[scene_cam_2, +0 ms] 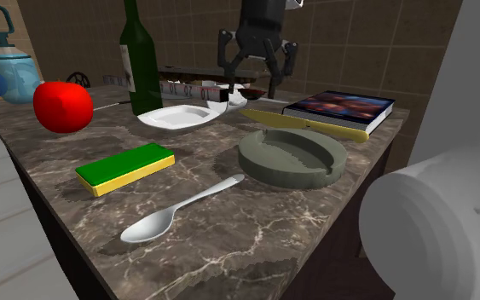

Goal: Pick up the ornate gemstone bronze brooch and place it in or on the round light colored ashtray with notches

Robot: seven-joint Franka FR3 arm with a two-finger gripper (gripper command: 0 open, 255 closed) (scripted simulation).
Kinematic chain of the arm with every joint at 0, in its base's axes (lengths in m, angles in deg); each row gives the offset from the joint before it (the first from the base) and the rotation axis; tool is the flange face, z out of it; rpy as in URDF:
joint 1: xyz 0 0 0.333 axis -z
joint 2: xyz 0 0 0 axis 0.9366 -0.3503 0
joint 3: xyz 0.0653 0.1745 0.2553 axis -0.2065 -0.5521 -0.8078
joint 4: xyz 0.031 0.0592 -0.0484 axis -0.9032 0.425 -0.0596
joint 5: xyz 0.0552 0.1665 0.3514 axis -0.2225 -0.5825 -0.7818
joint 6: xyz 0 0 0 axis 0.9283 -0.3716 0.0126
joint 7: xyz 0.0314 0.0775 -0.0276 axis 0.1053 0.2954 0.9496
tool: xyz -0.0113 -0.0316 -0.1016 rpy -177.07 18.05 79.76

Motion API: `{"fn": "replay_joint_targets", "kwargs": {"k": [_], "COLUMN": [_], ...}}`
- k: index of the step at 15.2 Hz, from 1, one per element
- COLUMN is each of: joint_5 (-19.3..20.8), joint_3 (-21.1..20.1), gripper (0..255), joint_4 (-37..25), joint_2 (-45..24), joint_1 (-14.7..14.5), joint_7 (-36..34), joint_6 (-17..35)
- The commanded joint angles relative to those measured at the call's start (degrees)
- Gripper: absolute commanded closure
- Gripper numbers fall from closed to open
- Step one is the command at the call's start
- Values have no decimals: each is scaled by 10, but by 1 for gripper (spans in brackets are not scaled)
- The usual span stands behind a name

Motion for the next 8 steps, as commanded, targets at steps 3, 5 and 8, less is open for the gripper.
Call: {"fn": "replay_joint_targets", "kwargs": {"k": [3,5,8], "joint_5": [19,33,31], "joint_3": [41,63,61], "gripper": [255,255,255], "joint_4": [53,78,102], "joint_2": [76,116,118], "joint_1": [10,17,16], "joint_7": [42,62,66], "joint_6": [-35,-54,-32]}}
